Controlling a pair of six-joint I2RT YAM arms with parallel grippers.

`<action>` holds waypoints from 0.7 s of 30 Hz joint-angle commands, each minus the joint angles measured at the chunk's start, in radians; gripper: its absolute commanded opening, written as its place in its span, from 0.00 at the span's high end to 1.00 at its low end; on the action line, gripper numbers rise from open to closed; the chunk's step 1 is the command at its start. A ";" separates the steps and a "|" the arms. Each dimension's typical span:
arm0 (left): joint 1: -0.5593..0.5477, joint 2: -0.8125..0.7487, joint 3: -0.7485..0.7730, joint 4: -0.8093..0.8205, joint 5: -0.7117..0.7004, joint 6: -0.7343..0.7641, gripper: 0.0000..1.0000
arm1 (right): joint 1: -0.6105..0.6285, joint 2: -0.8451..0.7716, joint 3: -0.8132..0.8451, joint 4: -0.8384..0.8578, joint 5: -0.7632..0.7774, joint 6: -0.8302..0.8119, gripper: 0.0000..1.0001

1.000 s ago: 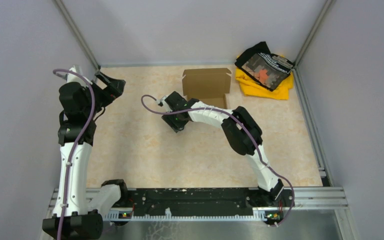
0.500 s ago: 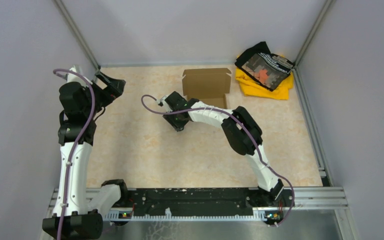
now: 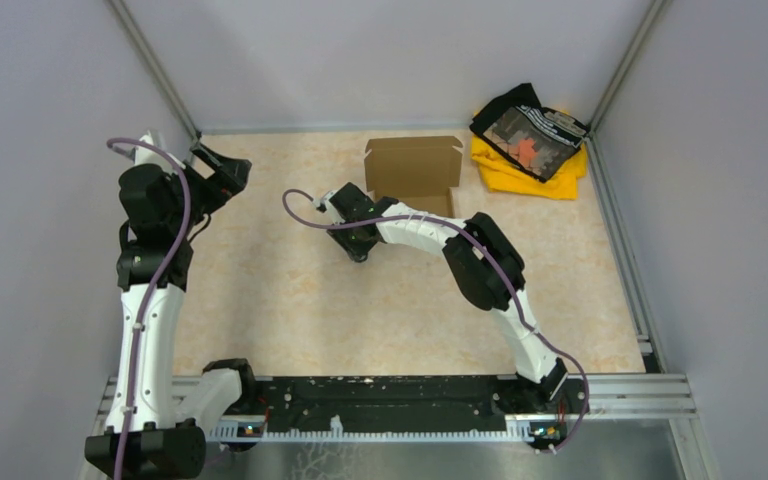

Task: Fold the paper box

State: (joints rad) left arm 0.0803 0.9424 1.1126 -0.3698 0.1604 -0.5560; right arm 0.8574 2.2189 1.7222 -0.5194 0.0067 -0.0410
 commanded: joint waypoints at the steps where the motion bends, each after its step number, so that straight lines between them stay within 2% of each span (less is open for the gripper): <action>1: 0.004 -0.009 -0.011 0.040 0.000 0.007 0.01 | 0.006 -0.033 -0.015 -0.005 0.019 0.007 0.62; 19: 0.003 -0.016 -0.019 0.042 0.001 0.004 0.01 | 0.006 -0.064 0.011 -0.015 0.039 0.007 0.62; 21: 0.003 -0.015 -0.019 0.042 0.001 0.005 0.01 | 0.006 -0.066 0.012 -0.018 0.037 0.007 0.57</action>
State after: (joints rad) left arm 0.0803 0.9421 1.1000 -0.3595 0.1608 -0.5564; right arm 0.8574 2.2131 1.7222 -0.5259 0.0280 -0.0341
